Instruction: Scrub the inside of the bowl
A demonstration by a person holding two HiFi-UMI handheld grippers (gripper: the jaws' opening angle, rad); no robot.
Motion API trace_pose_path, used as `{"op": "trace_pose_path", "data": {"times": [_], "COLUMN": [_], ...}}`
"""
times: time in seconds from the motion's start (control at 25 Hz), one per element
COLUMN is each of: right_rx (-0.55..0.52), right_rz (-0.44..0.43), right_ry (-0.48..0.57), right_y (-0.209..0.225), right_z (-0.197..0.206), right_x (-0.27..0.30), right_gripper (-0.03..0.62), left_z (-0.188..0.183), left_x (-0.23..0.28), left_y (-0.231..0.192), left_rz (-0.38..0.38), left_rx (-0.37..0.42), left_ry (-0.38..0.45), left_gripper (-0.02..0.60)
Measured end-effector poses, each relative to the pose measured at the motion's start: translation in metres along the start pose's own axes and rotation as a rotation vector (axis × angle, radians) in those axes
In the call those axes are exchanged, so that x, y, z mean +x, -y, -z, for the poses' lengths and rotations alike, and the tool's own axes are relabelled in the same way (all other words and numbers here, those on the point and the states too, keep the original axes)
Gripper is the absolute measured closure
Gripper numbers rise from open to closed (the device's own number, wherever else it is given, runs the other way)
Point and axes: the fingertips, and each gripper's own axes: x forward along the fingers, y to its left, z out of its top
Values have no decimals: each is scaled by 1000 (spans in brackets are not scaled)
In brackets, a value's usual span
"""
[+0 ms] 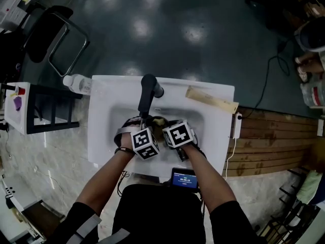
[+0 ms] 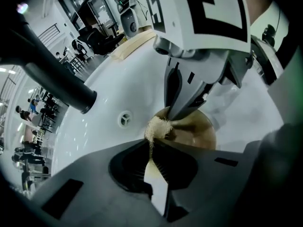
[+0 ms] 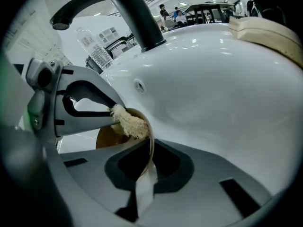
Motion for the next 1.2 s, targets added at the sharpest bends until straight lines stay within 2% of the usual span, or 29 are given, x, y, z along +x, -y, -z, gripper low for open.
{"op": "trace_pose_path", "data": {"times": [0.36,0.68,0.92,1.2], "right_rx": [2,41,75,98], "right_rz": [17,29,26,20], "right_ry": [15,15,16,22], "right_y": [1,0,0,-2], "right_z": [-10,-8,-10,-10], "right_x": [-1,1,2,2], "right_gripper": [576,576,576,576], "left_z": [17,25,20,-4], "left_x": [-12,-26,-22,-18], "left_y": [7,26,51,66], "left_rz": [1,15,73,116], "left_rx": [59,73,90,109], "left_ry": [-20,-9,16,57], "left_gripper": [563,563,563,565]}}
